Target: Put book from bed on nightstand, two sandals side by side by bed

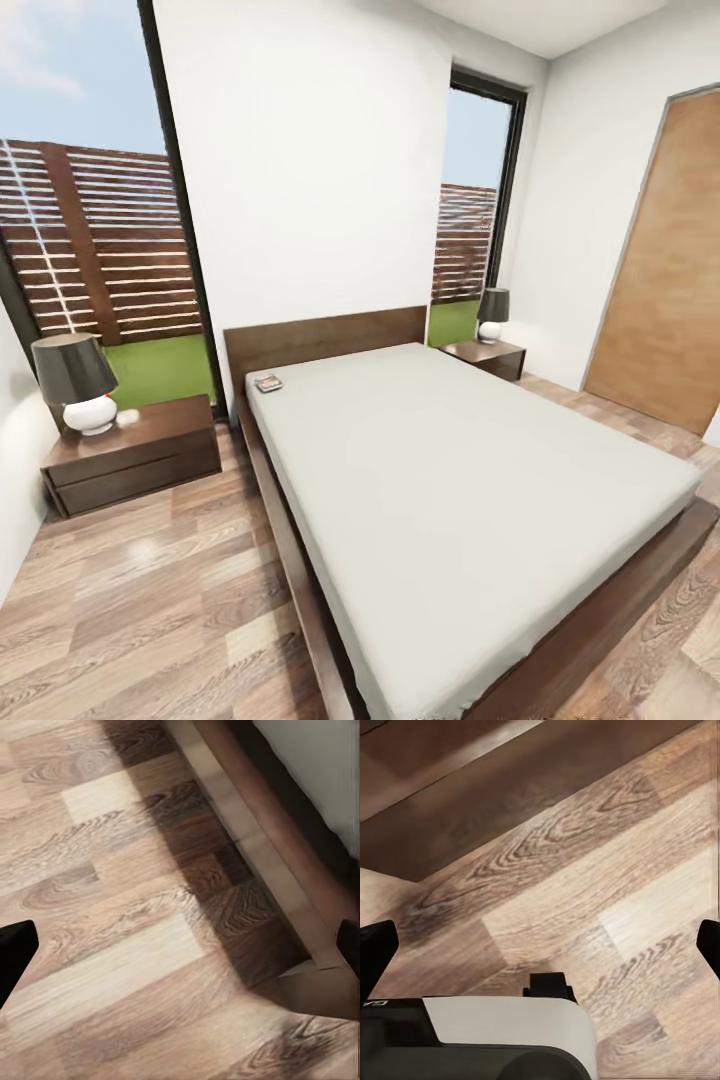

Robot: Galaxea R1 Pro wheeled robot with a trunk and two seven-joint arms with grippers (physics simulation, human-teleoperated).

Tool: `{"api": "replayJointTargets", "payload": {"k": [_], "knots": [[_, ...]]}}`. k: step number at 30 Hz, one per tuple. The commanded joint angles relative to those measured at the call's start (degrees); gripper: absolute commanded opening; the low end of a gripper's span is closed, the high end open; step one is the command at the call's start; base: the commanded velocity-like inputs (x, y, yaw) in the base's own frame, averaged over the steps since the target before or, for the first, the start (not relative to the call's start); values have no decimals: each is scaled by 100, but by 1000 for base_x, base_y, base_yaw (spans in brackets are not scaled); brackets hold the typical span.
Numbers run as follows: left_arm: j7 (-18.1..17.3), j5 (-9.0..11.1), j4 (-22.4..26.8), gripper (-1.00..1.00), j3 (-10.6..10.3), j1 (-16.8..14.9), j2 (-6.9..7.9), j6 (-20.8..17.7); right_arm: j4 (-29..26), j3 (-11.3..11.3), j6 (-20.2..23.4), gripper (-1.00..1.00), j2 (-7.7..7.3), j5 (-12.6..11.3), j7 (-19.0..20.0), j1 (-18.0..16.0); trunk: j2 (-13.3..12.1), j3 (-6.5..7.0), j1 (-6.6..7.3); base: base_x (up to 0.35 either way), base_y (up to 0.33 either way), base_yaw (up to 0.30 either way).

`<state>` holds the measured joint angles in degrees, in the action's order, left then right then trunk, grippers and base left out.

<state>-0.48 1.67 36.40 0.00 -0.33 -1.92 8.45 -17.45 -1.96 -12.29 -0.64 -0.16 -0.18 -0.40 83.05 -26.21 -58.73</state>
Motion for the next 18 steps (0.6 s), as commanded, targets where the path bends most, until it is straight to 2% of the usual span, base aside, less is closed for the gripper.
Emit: {"api": "replayJointTargets", "payload": {"k": [1,18], "knots": [[-5,18,-1,100,0,-2,0,16,5,-15,-19,100,2,-2,0,-4,3,-6,0,0,0,-276],[-5,16,-1,100,0,-2,0,16,5,-15,-19,100,2,-2,0,-4,3,-6,0,0,0,-278]]}}
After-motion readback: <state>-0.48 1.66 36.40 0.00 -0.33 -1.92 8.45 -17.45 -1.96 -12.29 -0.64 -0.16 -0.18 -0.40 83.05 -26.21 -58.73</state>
